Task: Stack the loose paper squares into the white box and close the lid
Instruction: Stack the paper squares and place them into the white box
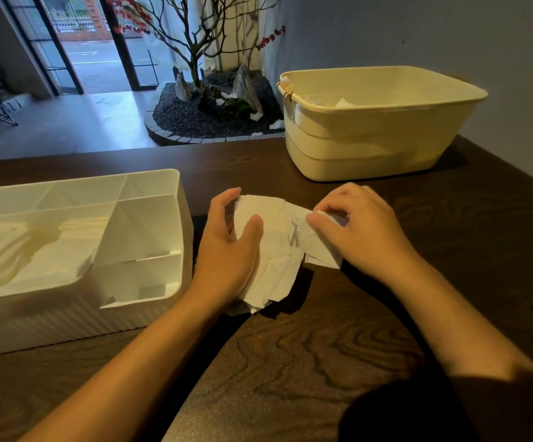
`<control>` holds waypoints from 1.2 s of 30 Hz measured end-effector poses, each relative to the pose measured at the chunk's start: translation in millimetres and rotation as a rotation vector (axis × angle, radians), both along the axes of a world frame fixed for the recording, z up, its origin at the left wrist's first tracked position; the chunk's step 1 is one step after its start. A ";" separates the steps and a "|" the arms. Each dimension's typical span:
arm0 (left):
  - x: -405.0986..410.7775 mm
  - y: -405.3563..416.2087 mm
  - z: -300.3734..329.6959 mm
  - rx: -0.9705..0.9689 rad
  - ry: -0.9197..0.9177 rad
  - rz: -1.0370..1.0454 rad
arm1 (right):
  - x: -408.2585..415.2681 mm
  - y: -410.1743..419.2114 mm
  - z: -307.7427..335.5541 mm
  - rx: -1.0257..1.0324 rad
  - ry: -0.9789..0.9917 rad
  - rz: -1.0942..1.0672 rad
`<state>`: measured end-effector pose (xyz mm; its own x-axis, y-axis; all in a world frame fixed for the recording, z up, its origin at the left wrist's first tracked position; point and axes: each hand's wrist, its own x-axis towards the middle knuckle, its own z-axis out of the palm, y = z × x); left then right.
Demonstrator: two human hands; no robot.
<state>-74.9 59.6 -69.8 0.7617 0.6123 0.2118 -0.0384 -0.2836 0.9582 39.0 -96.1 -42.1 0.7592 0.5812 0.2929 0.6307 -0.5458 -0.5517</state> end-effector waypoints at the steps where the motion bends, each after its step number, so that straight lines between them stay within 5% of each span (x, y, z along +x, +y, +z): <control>1: -0.7 -0.6 0.5 0.000 0.006 -0.035 | 0.0 -0.2 0.6 0.045 -0.013 0.008; 7: -2.1 -2.1 -1.3 0.129 -0.016 -0.050 | -7.5 0.3 7.0 0.490 0.305 0.122; 12: -4.0 -8.9 2.9 0.134 -0.037 0.024 | -7.5 6.2 5.1 0.574 0.491 0.083; 22: -7.5 -21.3 9.1 0.194 0.040 -0.212 | -17.6 11.0 9.0 0.767 0.475 0.031; 26: -8.0 -20.0 4.5 0.157 0.017 -0.156 | -23.0 10.1 14.5 0.852 0.457 0.043; 33: -12.7 -33.7 10.1 0.315 -0.130 -0.191 | -40.4 13.1 14.0 0.862 0.151 0.080; 36: -10.9 -34.4 8.1 0.239 -0.152 -0.157 | -42.4 15.5 11.8 0.851 0.207 0.118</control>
